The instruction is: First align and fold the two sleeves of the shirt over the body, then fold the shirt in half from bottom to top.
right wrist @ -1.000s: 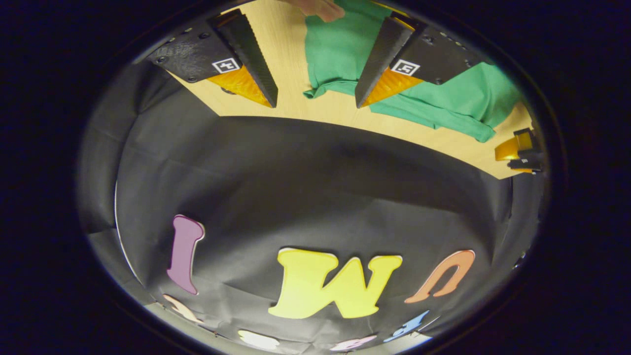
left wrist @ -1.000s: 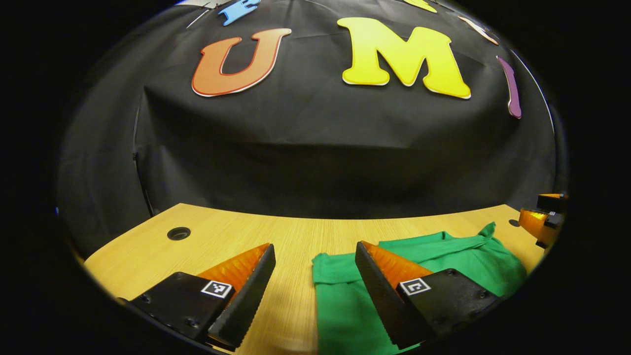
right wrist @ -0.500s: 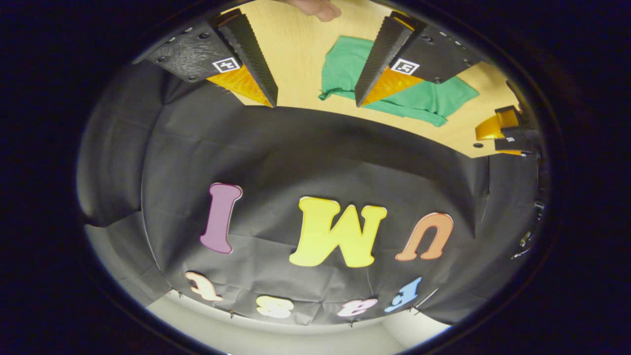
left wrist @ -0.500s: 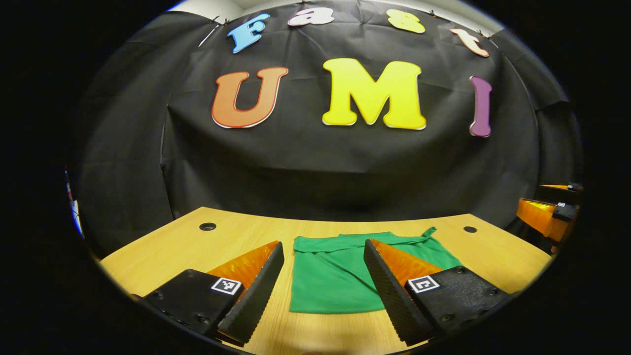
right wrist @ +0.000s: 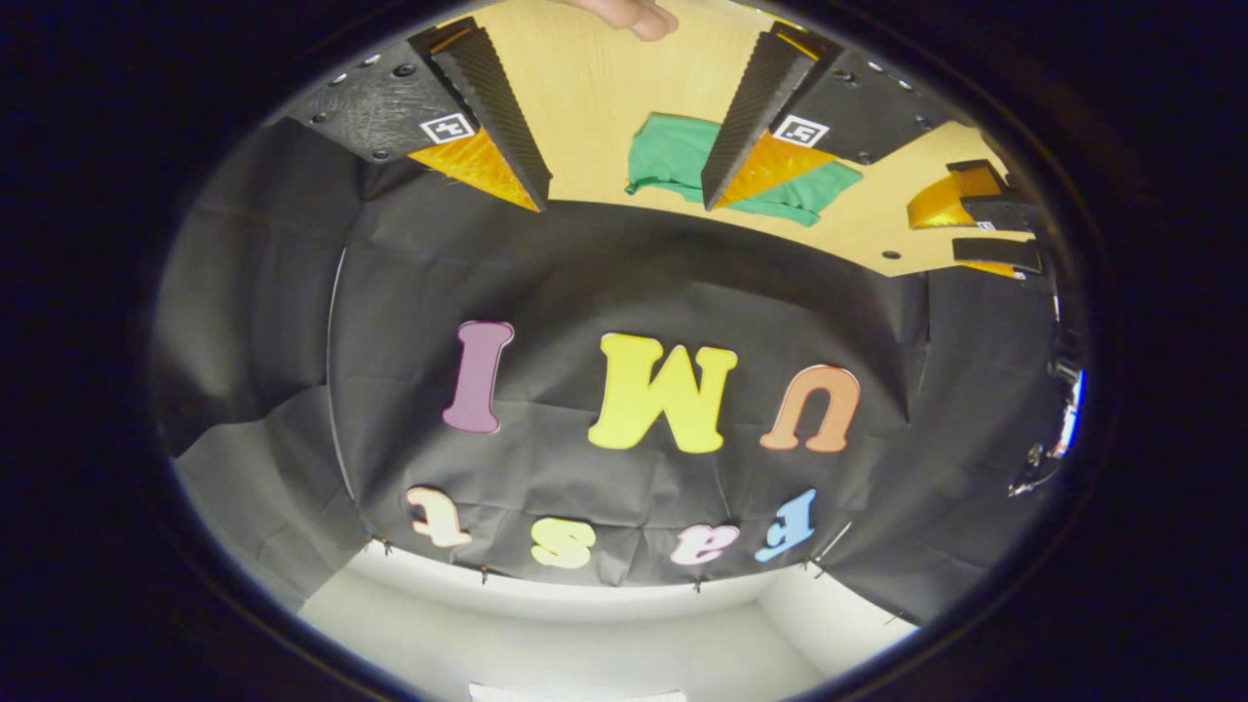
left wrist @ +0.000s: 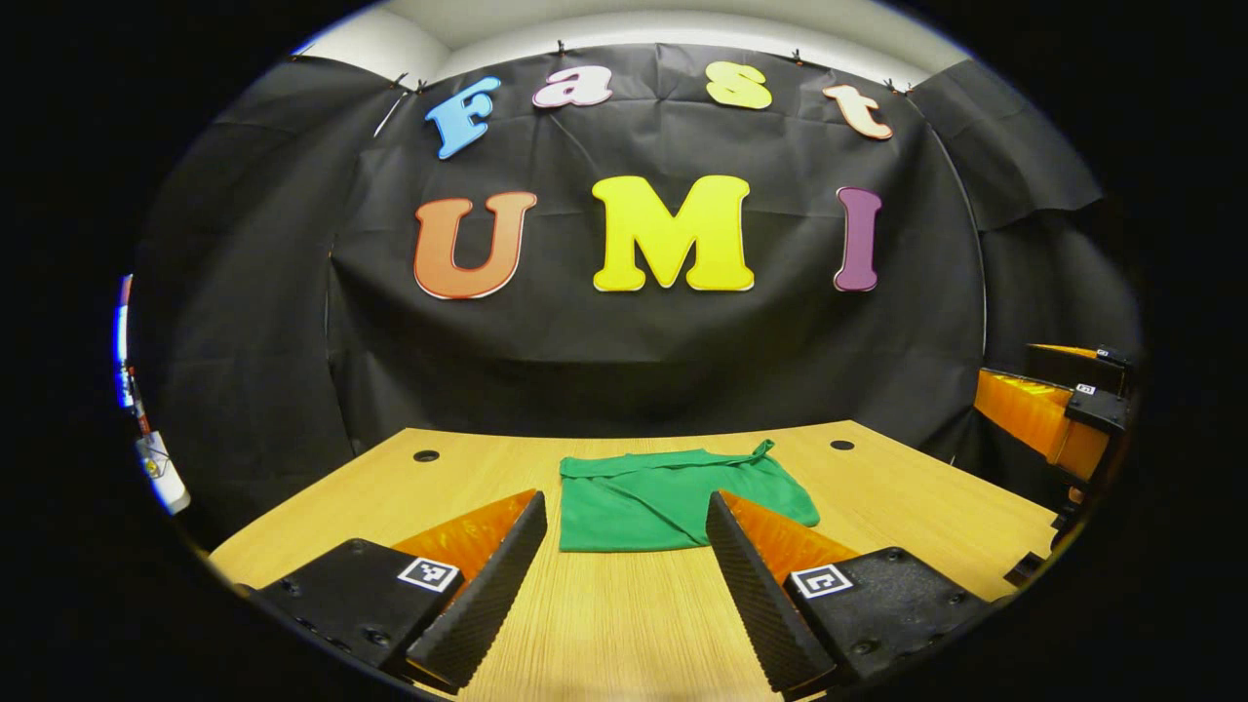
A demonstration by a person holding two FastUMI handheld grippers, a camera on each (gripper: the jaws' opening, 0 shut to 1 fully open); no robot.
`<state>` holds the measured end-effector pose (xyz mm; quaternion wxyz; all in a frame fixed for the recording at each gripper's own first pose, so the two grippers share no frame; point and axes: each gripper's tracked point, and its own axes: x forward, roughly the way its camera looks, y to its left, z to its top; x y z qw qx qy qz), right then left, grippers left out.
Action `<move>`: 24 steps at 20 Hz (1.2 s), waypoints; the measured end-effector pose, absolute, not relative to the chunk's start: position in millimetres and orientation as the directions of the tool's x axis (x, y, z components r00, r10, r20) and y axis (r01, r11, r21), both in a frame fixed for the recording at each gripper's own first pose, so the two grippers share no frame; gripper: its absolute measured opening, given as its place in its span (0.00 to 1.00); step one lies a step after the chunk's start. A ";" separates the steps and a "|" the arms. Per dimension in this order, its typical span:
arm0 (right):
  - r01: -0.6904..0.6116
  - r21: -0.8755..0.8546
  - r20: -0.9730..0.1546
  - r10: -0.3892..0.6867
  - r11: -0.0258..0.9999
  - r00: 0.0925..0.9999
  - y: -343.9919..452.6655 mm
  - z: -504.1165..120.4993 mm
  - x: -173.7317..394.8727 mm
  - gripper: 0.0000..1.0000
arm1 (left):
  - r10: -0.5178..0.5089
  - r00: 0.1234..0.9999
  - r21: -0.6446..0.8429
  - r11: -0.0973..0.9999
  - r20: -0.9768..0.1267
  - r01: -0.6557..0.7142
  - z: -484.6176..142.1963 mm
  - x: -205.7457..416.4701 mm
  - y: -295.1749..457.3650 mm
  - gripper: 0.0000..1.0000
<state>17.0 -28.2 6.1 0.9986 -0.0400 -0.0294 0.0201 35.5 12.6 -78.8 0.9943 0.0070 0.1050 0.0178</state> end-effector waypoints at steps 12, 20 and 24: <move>-0.011 -0.105 0.013 0.012 0.994 1.000 -5.6 -19.4 -71.2 0.95 | -0.027 1.000 -0.021 0.999 -0.010 0.027 -2.2 -21.0 -4.0 1.00; -0.041 -0.143 0.109 0.057 0.989 0.992 7.2 -3.5 -94.3 0.95 | -0.049 0.998 -0.033 0.998 -0.033 0.048 -7.1 -25.7 -16.3 1.00; -0.064 -0.067 0.100 0.071 0.996 0.992 5.5 -3.4 -92.9 0.95 | -0.076 0.996 -0.035 0.997 -0.052 0.074 -15.3 -20.0 -27.6 1.00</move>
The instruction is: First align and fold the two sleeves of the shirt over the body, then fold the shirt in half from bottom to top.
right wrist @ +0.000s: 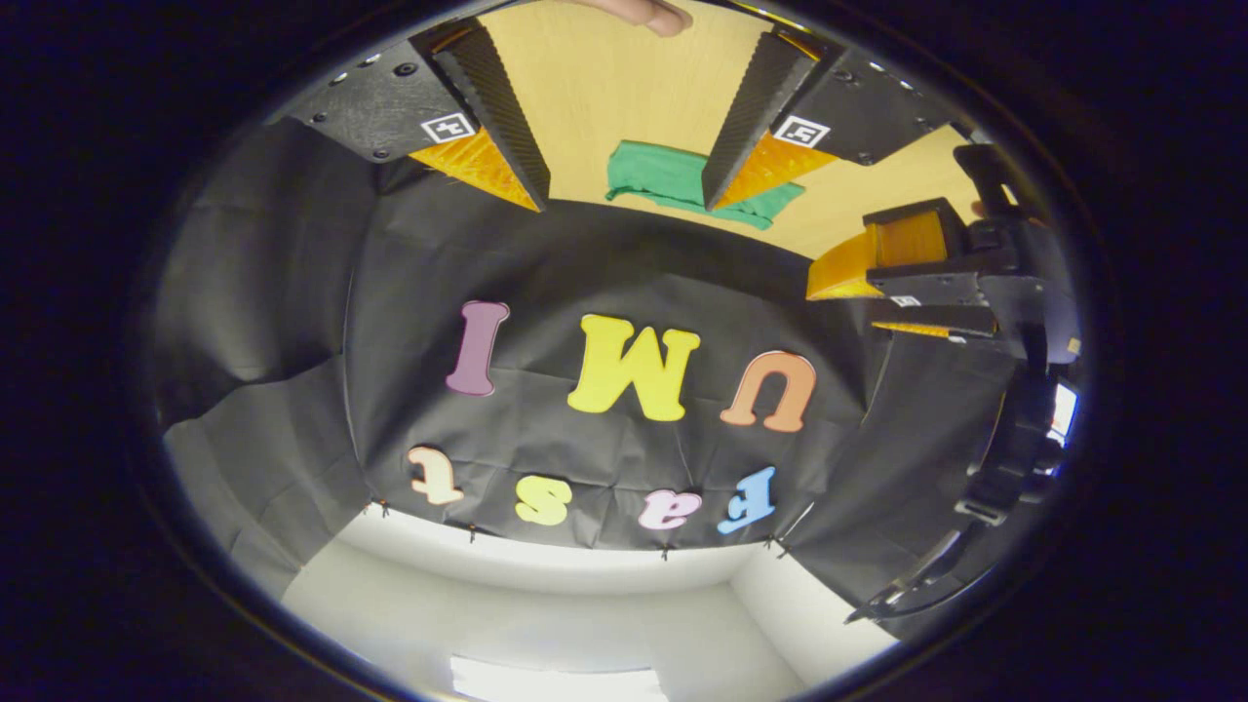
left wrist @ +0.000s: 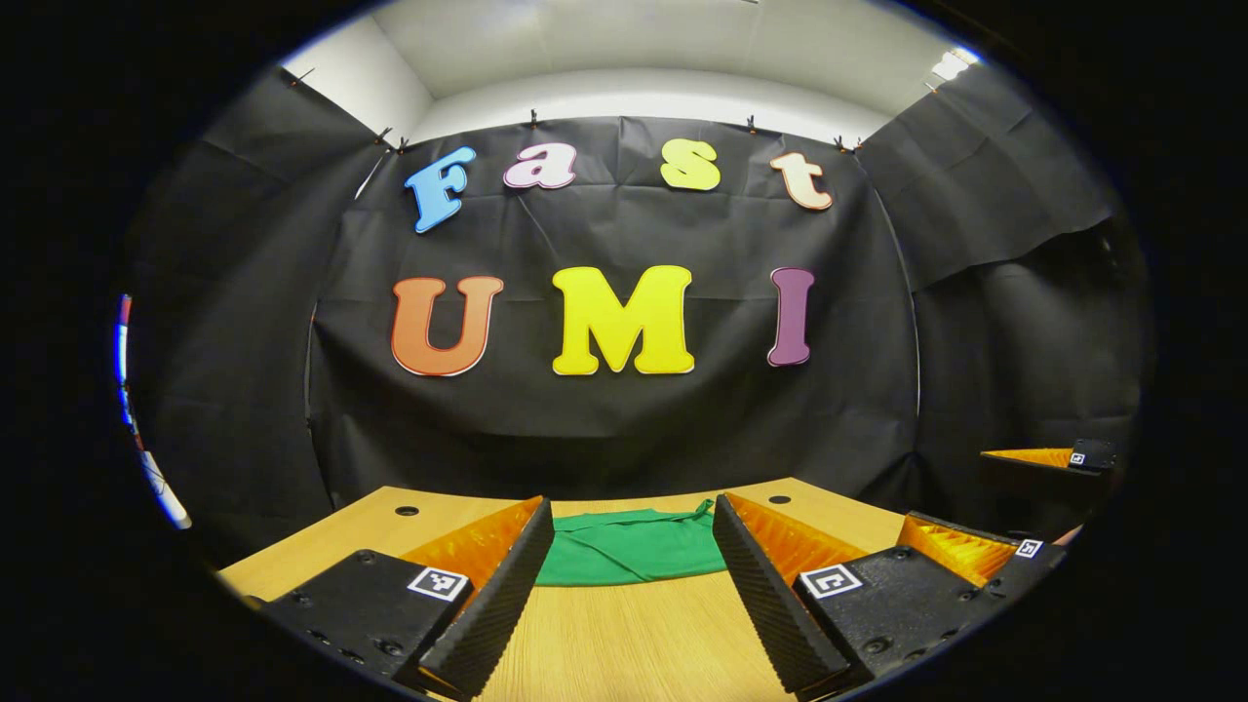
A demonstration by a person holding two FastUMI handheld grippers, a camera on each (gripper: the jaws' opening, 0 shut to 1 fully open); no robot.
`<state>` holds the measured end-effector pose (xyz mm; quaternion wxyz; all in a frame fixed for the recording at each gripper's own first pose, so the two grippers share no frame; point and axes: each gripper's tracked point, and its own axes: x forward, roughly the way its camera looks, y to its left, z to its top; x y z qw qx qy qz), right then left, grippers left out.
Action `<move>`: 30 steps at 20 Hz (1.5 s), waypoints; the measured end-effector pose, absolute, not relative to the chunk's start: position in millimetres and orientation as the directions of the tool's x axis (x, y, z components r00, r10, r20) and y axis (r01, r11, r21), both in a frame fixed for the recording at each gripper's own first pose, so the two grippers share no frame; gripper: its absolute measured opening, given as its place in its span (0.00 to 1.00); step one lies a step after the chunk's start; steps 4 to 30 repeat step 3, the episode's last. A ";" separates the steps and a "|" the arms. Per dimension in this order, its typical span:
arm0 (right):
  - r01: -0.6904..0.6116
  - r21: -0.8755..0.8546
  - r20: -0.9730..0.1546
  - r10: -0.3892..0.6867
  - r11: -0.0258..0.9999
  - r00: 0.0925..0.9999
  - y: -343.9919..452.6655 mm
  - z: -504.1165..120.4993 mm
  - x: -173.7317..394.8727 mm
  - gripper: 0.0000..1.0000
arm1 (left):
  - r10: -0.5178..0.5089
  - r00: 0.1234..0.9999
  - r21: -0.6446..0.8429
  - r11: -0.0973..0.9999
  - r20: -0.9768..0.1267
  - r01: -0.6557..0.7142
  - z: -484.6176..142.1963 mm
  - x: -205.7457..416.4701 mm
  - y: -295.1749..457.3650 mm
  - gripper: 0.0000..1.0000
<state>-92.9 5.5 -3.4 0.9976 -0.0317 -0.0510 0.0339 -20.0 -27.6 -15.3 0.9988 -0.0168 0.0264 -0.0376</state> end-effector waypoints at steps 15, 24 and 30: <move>-0.051 -0.064 0.081 0.056 0.997 0.995 1.3 -9.8 -87.9 0.95 | -0.079 0.995 -0.031 0.997 -0.065 0.078 -19.5 -16.5 -29.2 1.00; -0.051 -0.064 0.081 0.056 0.997 0.995 1.3 -9.8 -87.9 0.95 | -0.079 0.995 -0.031 0.997 -0.065 0.078 -19.5 -16.5 -29.2 1.00; -0.051 -0.064 0.081 0.056 0.997 0.995 1.3 -9.8 -87.9 0.95 | -0.079 0.995 -0.031 0.997 -0.065 0.078 -19.5 -16.5 -29.2 1.00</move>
